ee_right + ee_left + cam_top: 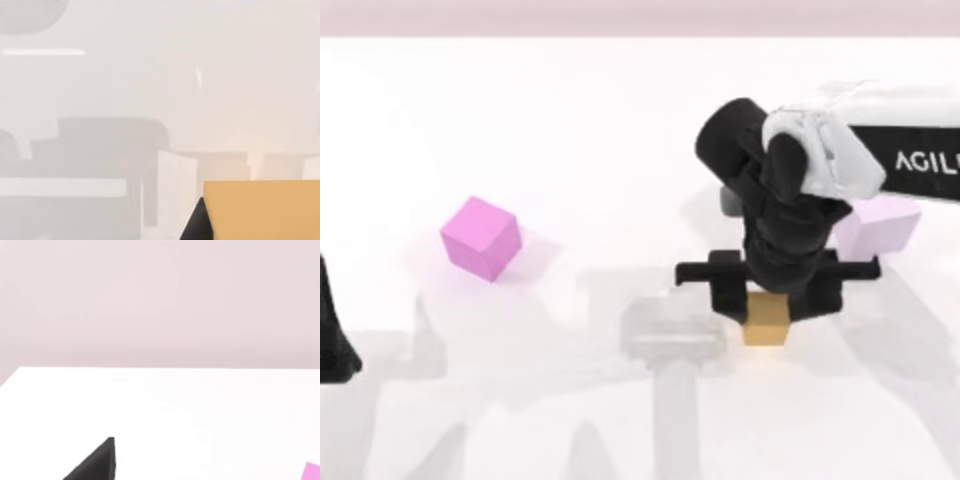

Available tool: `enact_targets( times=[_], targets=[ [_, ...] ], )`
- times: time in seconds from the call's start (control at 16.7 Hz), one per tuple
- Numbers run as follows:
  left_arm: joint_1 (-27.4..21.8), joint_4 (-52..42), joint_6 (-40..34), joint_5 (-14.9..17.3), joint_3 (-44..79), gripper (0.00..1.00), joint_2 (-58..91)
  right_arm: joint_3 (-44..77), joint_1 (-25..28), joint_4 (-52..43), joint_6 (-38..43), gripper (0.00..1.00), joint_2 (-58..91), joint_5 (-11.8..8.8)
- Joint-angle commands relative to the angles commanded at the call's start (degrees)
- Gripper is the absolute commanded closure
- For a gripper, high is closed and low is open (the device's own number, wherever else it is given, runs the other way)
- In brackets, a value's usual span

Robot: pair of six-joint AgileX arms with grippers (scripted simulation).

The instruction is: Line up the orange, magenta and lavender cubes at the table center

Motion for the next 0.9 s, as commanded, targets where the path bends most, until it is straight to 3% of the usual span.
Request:
enact_targets(
  times=[0.12,0.9],
  targets=[
    [0.0,0.0,0.0,0.0,0.0,0.0,0.0,0.0,0.0,0.0,0.0,1.0,0.0,0.0],
    [0.0,0.0,0.0,0.0,0.0,0.0,0.0,0.0,0.0,0.0,0.0,0.02,0.0,0.0]
  ],
)
